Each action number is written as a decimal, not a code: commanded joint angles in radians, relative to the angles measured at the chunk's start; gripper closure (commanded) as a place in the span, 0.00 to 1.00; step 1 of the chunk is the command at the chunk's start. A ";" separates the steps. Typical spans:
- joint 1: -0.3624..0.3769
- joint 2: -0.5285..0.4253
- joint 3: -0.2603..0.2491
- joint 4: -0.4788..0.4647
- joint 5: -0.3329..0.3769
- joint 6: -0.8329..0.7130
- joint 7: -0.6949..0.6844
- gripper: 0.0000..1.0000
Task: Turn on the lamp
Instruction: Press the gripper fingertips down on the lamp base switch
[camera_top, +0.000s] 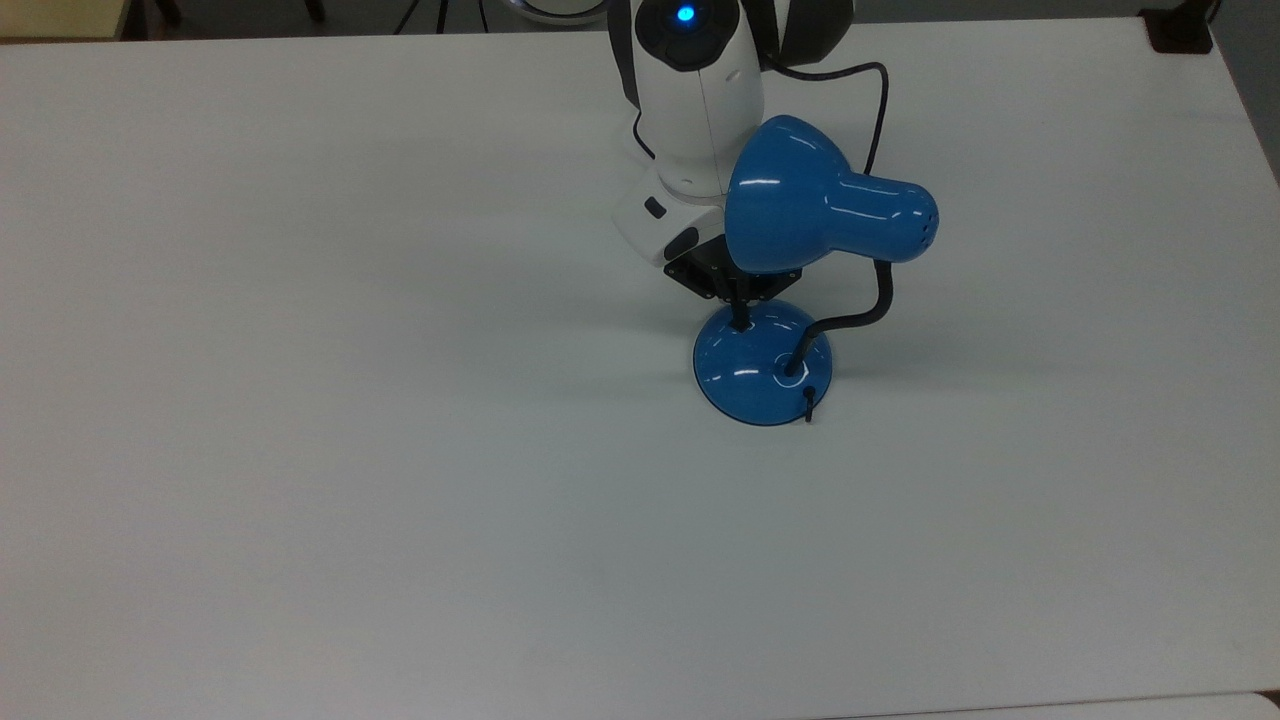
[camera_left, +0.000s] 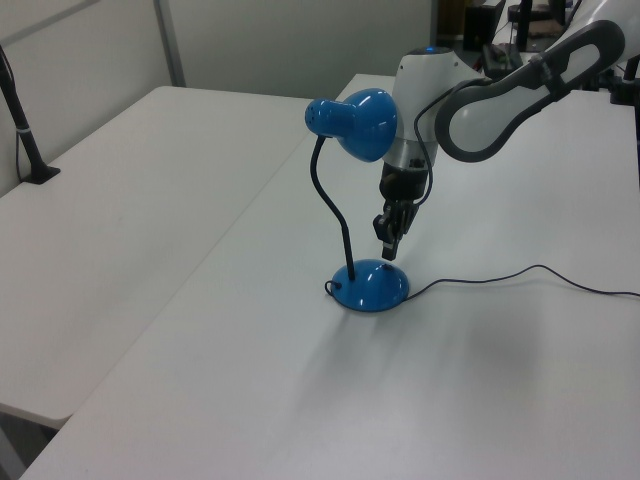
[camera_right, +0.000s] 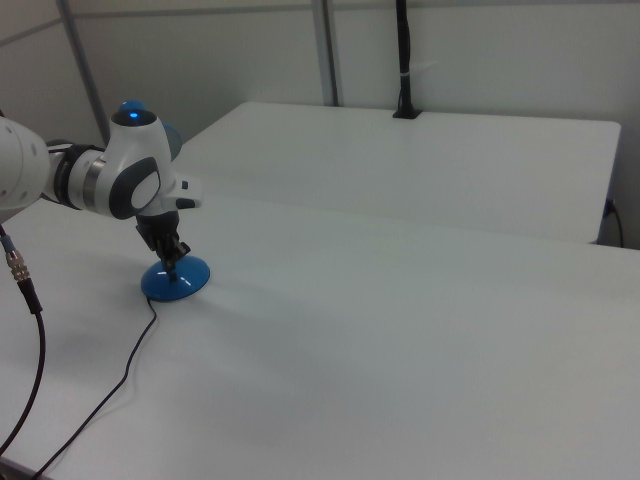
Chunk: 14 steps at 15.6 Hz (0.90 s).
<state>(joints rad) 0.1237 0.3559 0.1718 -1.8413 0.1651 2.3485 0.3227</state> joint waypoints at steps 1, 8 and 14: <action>0.019 0.014 -0.002 -0.006 0.016 0.028 0.015 1.00; 0.024 0.037 -0.002 -0.006 0.010 0.084 0.015 1.00; 0.024 0.037 -0.002 -0.009 0.005 0.084 0.015 1.00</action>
<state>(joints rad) 0.1364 0.3836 0.1743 -1.8410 0.1652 2.3974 0.3228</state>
